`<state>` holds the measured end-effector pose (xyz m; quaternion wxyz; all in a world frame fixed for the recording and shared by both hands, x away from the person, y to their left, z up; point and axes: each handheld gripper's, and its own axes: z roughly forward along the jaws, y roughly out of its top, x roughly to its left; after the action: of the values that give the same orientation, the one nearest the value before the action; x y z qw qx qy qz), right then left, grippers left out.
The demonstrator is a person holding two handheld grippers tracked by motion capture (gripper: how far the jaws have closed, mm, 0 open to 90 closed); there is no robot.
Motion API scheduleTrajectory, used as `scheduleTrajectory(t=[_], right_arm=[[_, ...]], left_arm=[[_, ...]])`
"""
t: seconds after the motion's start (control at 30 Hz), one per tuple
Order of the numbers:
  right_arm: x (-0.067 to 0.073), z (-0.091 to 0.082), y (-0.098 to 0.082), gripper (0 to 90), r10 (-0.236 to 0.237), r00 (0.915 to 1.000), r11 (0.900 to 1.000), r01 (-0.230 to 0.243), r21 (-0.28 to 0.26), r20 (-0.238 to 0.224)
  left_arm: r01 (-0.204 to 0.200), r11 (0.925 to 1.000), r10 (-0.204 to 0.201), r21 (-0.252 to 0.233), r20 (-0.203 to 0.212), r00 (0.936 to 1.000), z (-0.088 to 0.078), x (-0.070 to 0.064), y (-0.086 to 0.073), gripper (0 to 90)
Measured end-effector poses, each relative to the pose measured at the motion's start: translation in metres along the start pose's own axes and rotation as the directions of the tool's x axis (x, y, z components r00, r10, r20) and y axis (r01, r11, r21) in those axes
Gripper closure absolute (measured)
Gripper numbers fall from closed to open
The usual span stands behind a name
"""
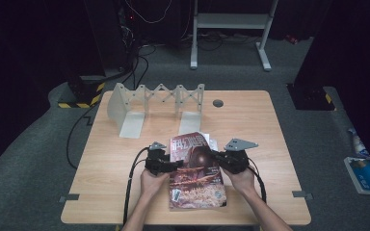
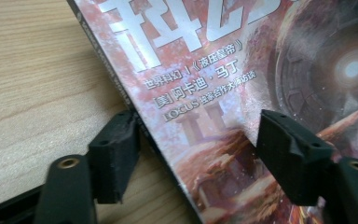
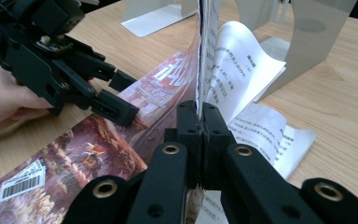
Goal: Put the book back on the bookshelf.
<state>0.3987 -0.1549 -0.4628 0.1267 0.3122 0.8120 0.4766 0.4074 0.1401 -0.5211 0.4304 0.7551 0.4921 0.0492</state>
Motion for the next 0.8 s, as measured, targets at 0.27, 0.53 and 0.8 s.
scheduleTrajectory(t=[0.27,0.53,0.8], right_arm=[[-0.006,0.008,-0.004,88.4,0.007,0.9998,0.999,-0.007,0.045,0.017],[-0.012,0.02,-0.008,85.0,-0.006,0.9974,0.991,-0.004,0.133,0.072],[-0.025,0.02,-0.016,70.8,0.056,0.9901,0.979,-0.08,0.186,0.129]], left_arm=[[0.007,1.0,-0.007,0.005,-0.031,0.9995,-0.002,0.002,0.0,47.7],[-0.025,0.9996,0.026,0.009,-0.067,0.9974,-0.002,0.0,0.0,55.3],[-0.021,0.9997,0.021,0.009,-0.065,0.9977,-0.002,0.001,0.0,56.2]])
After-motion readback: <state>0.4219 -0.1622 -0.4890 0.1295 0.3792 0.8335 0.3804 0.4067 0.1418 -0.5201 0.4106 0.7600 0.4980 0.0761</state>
